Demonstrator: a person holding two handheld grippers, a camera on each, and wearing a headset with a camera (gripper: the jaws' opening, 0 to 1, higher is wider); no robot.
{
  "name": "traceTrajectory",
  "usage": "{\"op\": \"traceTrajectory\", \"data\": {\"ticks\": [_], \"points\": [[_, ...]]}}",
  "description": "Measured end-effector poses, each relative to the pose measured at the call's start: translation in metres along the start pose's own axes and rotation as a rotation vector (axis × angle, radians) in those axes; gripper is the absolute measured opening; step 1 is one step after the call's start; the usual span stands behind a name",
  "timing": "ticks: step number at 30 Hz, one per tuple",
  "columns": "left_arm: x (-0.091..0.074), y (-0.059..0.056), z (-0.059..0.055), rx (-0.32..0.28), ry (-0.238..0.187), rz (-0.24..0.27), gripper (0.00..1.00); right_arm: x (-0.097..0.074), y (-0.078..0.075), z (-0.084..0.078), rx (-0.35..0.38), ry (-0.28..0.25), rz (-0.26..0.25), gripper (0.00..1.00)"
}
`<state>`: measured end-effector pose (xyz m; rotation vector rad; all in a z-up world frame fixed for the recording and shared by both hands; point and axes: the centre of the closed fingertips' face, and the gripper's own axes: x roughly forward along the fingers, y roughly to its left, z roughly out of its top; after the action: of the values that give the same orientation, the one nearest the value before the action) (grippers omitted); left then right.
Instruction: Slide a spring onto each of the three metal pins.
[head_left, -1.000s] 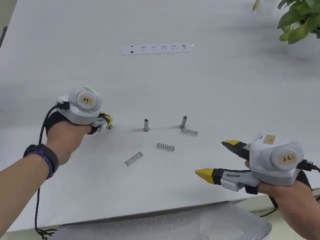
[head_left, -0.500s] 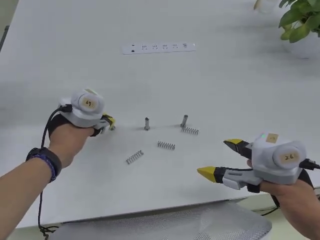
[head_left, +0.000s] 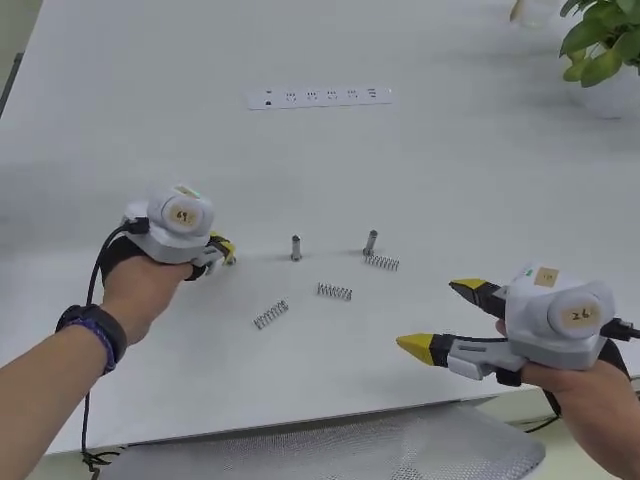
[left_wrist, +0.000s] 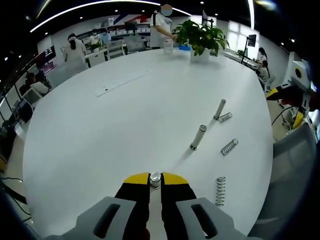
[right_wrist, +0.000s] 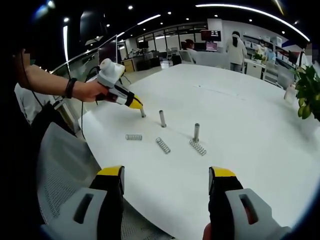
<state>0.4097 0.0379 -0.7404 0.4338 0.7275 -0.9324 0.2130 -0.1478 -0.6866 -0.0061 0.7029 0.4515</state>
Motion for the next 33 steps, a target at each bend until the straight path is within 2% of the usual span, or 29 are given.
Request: {"op": "traceTrajectory", "data": {"ticks": [13, 22, 30, 33], "points": [[0.002, -0.0003, -0.0001, 0.016, -0.003, 0.005, 0.0, 0.0007, -0.0003, -0.0006, 0.001, -0.002, 0.0, 0.67], [0.0021, -0.0009, -0.0003, 0.005, -0.006, 0.0, 0.0, 0.0007, 0.0007, -0.0014, -0.001, -0.001, 0.002, 0.66], [0.004, -0.0026, -0.0045, 0.017, 0.005, 0.002, 0.0, 0.0013, 0.0009, -0.0027, -0.001, 0.002, 0.003, 0.66], [0.0051, -0.0041, -0.0089, 0.01, 0.018, -0.004, 0.06, 0.0009, 0.0007, -0.0032, 0.0, 0.003, 0.002, 0.66]]}}
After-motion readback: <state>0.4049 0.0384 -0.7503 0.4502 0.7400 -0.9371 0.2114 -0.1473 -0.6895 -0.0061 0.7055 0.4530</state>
